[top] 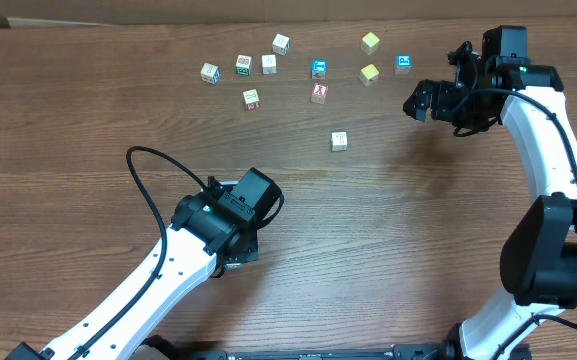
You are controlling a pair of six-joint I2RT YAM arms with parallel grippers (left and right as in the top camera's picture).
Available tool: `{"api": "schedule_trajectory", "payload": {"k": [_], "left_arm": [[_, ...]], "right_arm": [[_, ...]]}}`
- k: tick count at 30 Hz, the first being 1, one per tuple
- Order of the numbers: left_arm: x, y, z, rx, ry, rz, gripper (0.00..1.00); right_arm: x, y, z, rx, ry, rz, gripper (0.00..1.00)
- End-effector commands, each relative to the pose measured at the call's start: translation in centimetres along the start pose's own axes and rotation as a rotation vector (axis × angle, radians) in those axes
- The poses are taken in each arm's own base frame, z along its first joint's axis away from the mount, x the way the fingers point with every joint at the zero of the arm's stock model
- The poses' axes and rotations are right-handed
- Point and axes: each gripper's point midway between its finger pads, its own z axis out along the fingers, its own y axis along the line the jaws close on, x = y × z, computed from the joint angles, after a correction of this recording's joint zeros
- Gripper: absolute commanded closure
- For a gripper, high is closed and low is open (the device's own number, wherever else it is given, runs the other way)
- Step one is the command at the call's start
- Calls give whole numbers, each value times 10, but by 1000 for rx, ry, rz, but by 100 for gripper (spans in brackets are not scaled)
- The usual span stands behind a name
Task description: Form a tower
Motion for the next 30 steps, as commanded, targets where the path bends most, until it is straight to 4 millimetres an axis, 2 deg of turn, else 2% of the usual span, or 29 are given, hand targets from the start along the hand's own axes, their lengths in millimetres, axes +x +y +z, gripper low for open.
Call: {"api": "schedule_trajectory", "payload": {"k": [1,10,22,25,30], "left_arm": [[3,4,3,-24,7,-4,70],[7,5,3,-24,27,-1,71],[2,0,2,-3,7,-9,51],[-9,-2,-8,15,-17,-22,45],[-28,5,-38,31,-46,-55,44]], "right_arm": [[-12,6,-15,-4,-51,-13,0],[-12,6,-15,-4,-51,-13,0],[-12,6,-15,-4,-51,-13,0],[-12,6,-15,-4,-51,-13,0],[-12,6,-15,-4,-51,-13,0]]}}
